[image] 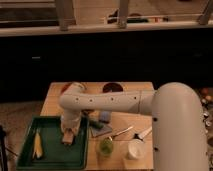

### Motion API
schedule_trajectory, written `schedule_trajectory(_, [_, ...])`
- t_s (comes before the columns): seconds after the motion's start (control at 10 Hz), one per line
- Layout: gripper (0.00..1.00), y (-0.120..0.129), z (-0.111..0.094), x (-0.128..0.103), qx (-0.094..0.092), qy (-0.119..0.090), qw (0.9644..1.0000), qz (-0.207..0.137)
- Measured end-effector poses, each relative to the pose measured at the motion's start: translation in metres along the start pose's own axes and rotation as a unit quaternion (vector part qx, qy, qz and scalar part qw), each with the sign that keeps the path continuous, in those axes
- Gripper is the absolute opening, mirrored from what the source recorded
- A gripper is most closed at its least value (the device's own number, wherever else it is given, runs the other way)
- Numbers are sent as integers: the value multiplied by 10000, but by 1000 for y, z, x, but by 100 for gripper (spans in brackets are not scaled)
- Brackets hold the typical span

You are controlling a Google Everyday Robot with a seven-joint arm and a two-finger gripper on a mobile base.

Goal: Place eraser in tray

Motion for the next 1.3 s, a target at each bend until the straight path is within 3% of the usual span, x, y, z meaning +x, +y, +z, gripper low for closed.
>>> schedule_trajectory(1.3, [80, -14, -4, -14, -99, 72, 9999, -115])
